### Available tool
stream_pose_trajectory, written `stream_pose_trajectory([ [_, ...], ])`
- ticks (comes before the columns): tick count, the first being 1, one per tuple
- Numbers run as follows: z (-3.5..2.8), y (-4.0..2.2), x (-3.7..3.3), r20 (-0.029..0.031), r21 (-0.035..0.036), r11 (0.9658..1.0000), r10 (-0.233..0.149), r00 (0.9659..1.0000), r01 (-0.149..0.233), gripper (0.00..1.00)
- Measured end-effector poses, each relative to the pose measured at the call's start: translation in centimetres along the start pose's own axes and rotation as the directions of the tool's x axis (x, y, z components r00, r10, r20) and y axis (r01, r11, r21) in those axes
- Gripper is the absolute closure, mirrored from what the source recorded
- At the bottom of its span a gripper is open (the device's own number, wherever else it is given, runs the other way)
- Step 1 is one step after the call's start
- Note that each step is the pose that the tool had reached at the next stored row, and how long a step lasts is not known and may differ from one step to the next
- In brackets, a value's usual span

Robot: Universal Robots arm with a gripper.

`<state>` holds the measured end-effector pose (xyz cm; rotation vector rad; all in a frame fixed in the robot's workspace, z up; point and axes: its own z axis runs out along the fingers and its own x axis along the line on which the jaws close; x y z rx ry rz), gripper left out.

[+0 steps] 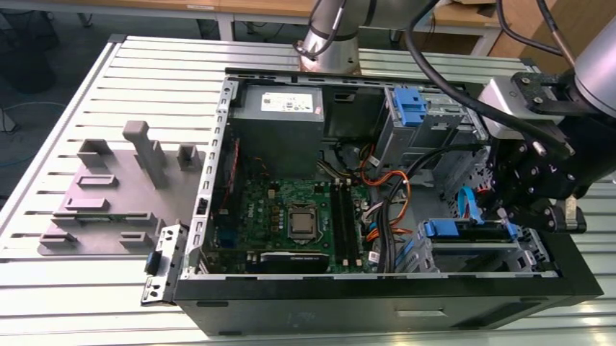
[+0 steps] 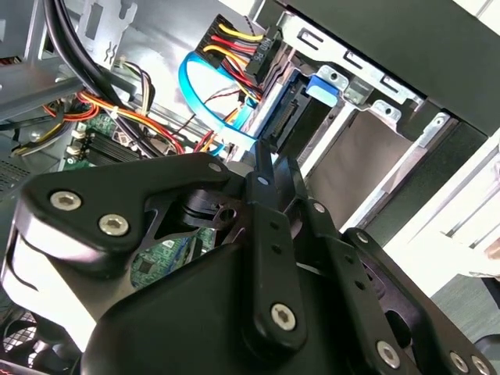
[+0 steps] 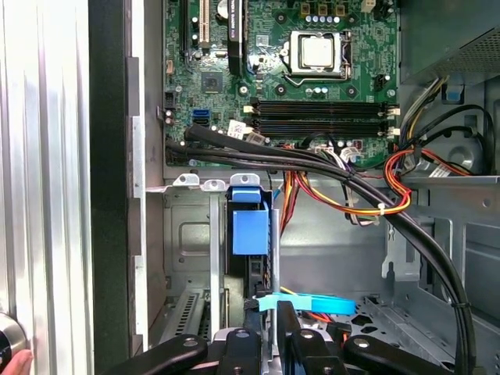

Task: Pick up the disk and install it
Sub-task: 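Insert the second disk wire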

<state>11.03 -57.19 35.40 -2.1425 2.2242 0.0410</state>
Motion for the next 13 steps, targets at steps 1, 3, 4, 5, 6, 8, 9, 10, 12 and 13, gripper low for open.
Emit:
stream_pose_trajectory([
  [1,0.01,0.00,-0.07,0.0001,0.0000,1.0000,0.000,1.0000,0.000,0.76],
  [3,0.02,0.01,-0.22,0.0000,0.0000,1.0000,0.000,1.0000,0.000,0.76],
  [4,0.03,0.01,-0.30,0.0000,0.0000,1.0000,0.000,1.0000,0.000,0.76],
  [5,0.04,0.02,-0.39,0.0001,0.0000,1.0000,0.000,1.0000,0.000,0.76],
  [6,0.04,0.02,-0.46,0.0001,0.0000,1.0000,0.000,1.0000,0.000,0.76],
  [8,0.05,0.02,-0.55,0.0000,0.0000,1.0000,0.000,1.0000,0.000,0.76],
  [9,0.06,0.00,-0.58,0.0001,0.0000,1.0000,0.000,1.0000,0.000,0.76],
  [10,0.07,-0.03,-0.61,0.0002,0.0000,1.0000,0.000,1.0000,0.000,0.76],
  [12,0.07,-0.11,-0.68,0.0001,0.0000,1.0000,0.000,1.0000,0.000,0.76],
  [13,0.08,-0.15,-0.71,0.0001,0.0000,1.0000,-0.001,1.0000,0.001,0.76],
])
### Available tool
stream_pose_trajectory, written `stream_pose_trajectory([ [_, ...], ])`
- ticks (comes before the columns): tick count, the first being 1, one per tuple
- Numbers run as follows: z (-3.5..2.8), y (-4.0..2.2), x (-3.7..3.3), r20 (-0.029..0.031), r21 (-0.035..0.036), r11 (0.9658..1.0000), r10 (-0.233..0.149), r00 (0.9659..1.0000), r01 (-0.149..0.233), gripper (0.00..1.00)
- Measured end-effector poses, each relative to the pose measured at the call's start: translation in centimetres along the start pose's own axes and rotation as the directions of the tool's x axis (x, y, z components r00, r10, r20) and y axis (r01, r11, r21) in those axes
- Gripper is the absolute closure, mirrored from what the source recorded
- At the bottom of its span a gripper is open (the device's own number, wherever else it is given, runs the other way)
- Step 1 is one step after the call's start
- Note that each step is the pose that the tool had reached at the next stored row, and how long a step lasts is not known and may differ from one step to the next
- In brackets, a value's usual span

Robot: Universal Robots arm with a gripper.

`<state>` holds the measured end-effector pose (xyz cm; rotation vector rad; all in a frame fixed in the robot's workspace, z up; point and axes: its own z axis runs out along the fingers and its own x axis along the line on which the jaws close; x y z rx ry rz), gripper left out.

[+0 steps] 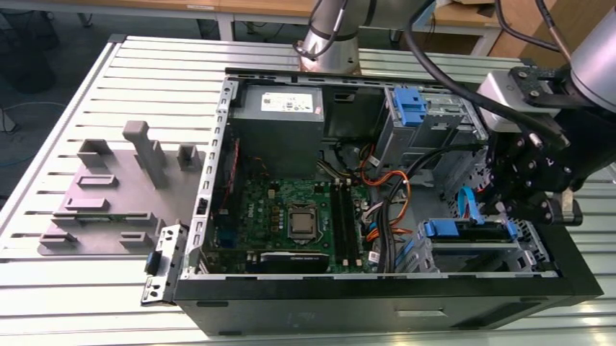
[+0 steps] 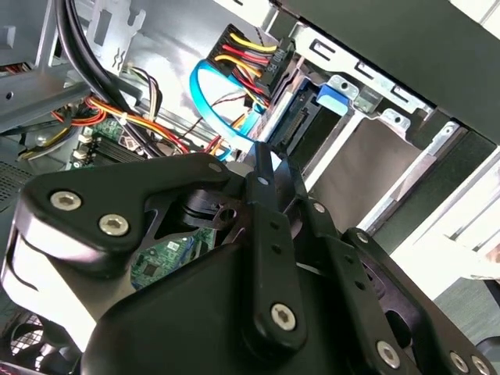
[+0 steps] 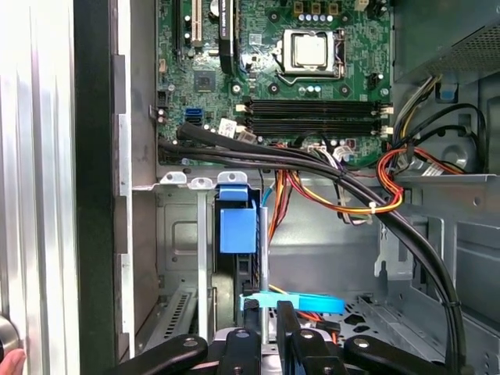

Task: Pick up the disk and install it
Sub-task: 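Insert the second disk wire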

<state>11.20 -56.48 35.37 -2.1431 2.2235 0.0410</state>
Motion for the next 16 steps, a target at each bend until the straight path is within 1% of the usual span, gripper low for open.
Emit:
stream_pose_trajectory([
  [5,0.03,-0.20,-0.17,0.0002,-0.0001,1.0000,-0.001,1.0000,0.001,0.76],
  [11,0.06,-0.19,-0.57,0.0005,-0.0001,1.0000,-0.002,1.0000,0.002,0.76],
  [16,0.06,-0.19,-0.59,0.0004,-0.0001,1.0000,-0.001,1.0000,0.001,0.76],
])
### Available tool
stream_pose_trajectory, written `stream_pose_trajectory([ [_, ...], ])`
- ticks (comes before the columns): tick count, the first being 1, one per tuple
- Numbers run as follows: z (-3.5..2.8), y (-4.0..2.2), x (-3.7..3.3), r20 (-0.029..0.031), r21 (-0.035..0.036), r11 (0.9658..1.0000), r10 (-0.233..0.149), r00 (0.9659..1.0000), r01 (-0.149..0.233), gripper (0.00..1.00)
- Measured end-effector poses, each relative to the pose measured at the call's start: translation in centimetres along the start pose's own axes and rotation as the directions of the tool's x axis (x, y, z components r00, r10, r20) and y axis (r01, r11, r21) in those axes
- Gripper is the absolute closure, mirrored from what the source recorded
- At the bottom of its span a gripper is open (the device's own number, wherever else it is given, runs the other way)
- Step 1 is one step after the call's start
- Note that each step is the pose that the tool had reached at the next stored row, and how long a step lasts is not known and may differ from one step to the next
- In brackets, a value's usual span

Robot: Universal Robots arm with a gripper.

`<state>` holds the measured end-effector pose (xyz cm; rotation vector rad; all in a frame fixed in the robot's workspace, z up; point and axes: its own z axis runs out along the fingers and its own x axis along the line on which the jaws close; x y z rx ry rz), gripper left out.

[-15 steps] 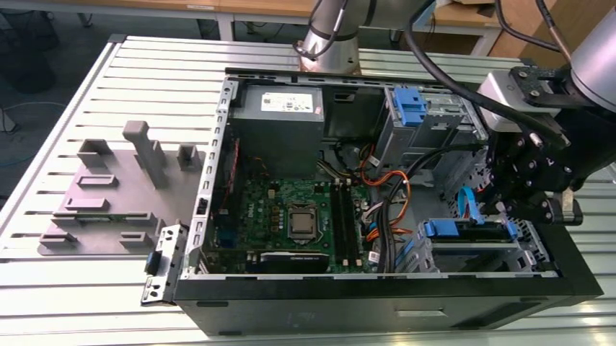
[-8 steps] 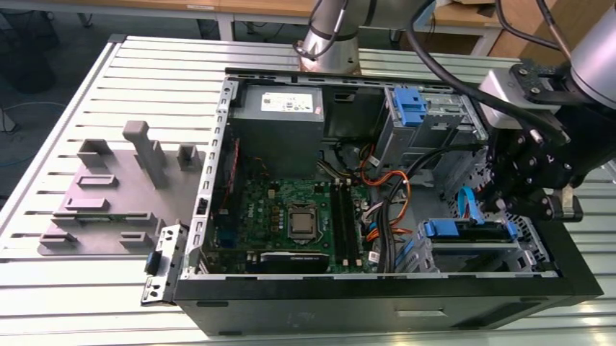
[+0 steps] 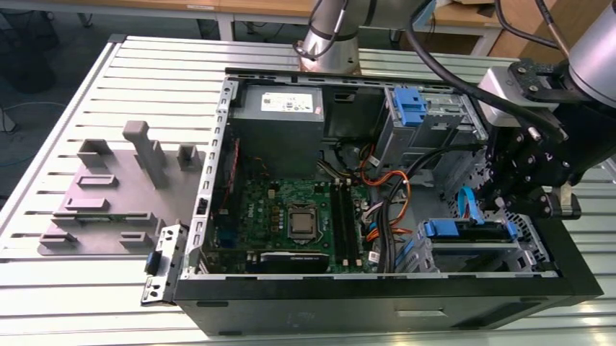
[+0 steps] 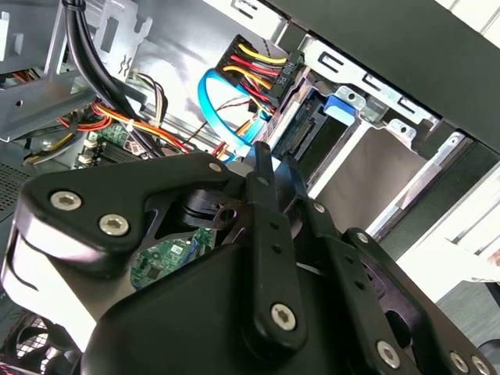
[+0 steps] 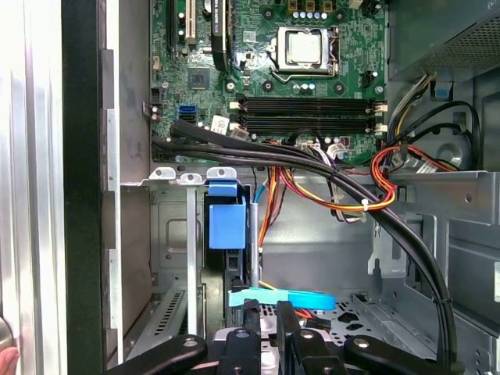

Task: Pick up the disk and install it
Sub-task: 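Insert the second disk wire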

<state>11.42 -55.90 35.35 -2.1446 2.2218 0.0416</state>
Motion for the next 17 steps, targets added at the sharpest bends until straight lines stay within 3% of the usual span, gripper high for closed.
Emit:
stream_pose_trajectory([
  [8,0.02,-0.27,-0.04,0.0003,0.0000,1.0000,0.000,1.0000,0.000,0.76],
  [17,0.10,-0.46,-0.66,0.0006,0.0000,1.0000,0.000,1.0000,0.000,0.76],
])
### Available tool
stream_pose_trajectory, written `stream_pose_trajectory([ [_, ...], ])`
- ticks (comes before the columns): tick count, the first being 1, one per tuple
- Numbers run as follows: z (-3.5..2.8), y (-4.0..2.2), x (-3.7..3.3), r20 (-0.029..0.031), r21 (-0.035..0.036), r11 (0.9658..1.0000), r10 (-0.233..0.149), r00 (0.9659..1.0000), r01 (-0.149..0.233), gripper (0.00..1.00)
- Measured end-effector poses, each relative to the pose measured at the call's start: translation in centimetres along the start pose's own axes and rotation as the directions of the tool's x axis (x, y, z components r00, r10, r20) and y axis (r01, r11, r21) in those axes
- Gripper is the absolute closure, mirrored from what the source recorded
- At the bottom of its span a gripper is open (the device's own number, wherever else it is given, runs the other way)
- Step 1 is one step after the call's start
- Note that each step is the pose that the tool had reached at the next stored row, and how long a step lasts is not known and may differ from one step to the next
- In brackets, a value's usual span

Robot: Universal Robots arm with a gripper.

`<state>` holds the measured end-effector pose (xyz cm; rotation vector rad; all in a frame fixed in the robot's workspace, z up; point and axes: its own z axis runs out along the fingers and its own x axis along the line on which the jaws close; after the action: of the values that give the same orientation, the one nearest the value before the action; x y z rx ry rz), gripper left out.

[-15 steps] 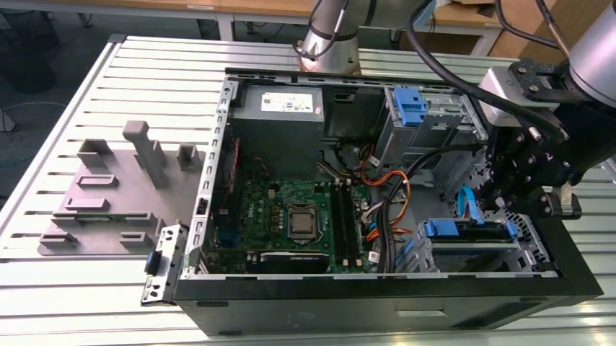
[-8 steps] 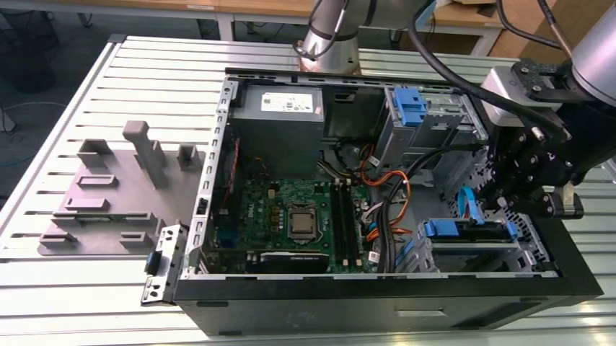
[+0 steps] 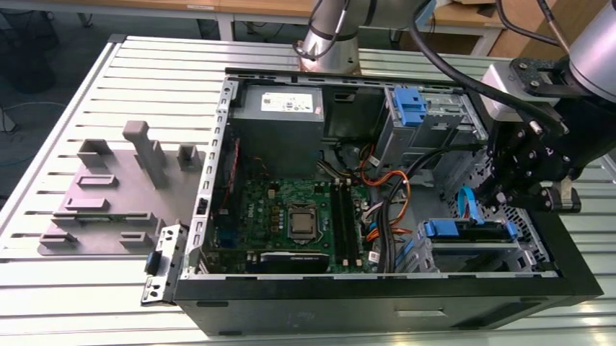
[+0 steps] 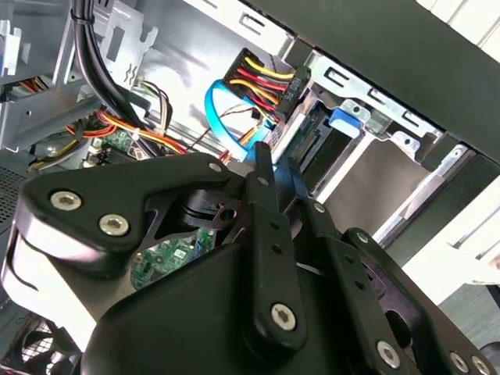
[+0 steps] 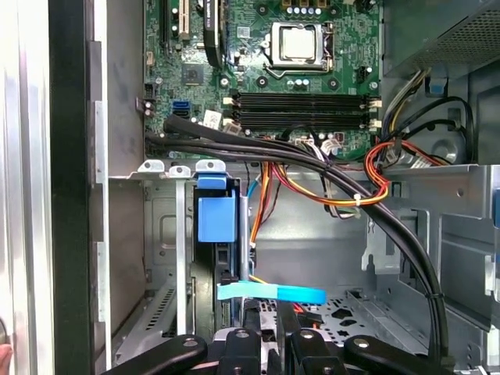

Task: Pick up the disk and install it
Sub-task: 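Insert the second disk wire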

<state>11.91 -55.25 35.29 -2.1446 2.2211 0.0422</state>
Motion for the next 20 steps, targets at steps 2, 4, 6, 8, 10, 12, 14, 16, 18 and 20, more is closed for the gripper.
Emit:
stream_pose_trajectory([
  [2,0.00,-0.03,-0.01,0.0000,0.0000,1.0000,0.000,1.0000,0.000,0.76],
  [4,-0.01,-0.03,-0.02,-0.0001,0.0000,1.0000,0.000,1.0000,0.000,0.76],
  [6,-0.01,-0.04,-0.02,-0.0001,0.0000,1.0000,0.000,1.0000,0.000,0.76],
  [8,-0.01,-0.04,-0.03,0.0000,0.0000,1.0000,0.000,1.0000,0.000,0.75],
  [10,-0.01,-0.04,-0.03,0.0000,0.0000,1.0000,0.000,1.0000,0.000,0.70],
  [12,-0.01,-0.05,-0.03,-0.0001,0.0000,1.0000,0.000,1.0000,0.000,0.63],
  [14,-0.01,-0.06,-0.03,-0.0001,0.0000,1.0000,0.000,1.0000,0.000,0.63],
  [16,0.01,-0.28,-0.04,0.0001,-0.0001,1.0000,0.000,1.0000,0.000,0.63],
  [18,0.01,-0.63,-0.07,-0.0001,-0.0001,1.0000,0.000,1.0000,0.000,0.63],
  [20,0.04,-1.07,-0.09,0.0000,-0.0002,1.0000,0.000,1.0000,0.000,0.63],
])
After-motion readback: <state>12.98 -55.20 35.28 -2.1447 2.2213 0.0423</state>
